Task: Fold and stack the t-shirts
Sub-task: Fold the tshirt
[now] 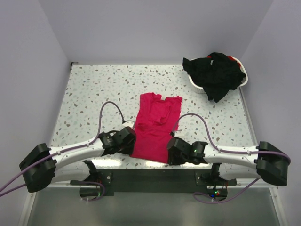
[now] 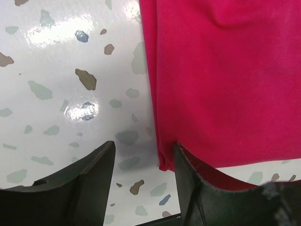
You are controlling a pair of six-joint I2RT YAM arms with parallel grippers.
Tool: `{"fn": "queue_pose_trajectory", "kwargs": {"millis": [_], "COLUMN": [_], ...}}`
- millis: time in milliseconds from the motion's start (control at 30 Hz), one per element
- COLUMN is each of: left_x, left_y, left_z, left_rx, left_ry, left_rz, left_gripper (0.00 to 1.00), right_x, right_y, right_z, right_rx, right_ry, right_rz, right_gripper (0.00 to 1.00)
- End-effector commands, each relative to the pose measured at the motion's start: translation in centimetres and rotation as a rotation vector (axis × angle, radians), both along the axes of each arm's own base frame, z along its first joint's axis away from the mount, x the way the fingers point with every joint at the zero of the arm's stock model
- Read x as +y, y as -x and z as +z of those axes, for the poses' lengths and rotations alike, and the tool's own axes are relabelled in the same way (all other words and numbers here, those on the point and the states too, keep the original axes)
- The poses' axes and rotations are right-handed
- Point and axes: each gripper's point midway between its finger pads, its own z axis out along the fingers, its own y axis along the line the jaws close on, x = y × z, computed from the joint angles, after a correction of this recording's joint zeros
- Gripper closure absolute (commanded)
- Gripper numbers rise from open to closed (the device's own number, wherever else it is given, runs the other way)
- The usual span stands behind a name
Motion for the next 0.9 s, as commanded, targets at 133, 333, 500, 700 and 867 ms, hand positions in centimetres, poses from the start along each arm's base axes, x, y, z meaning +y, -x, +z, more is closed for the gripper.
{"fn": "queue_pose_trajectory", "kwargs": {"millis": [133,333,500,700,867], "left_x": [-1.0,-1.2,-1.5,-1.7,-1.9], "left_y": [0.5,1.3,2.0,2.5,2.9], "left_z": [0.6,-1.2,-1.8,-1.8,-2.4], "left_rx": [0.010,0.050,0.080,0.097,0.115], "left_ry": [0.032,0.041,0.035,0.035,0.043], "left_rz": [-0.007,-0.036,-0.065,-0.083,-0.110], "left_gripper": [0.48,0.48,0.48,0.57,0.71], "right_x": [-1.4,-1.1,-0.9,-0.9,-0.8], "right_y": [-0.1,-0.4,-0.3,-0.4,-0.4], "right_z": [-0.3,-0.5,-0.9,-0.7,-0.4], "right_rx": [-0.023,-0.029,-0.019,-0.028,-0.035], "right_ry": [0.042,0.058,0.057,0.049,0.041], "right_rz": [-0.037,-0.025,-0.018,-0.019,-0.016], "right_gripper": [0.64,0.64,0.64,0.64,0.78]}}
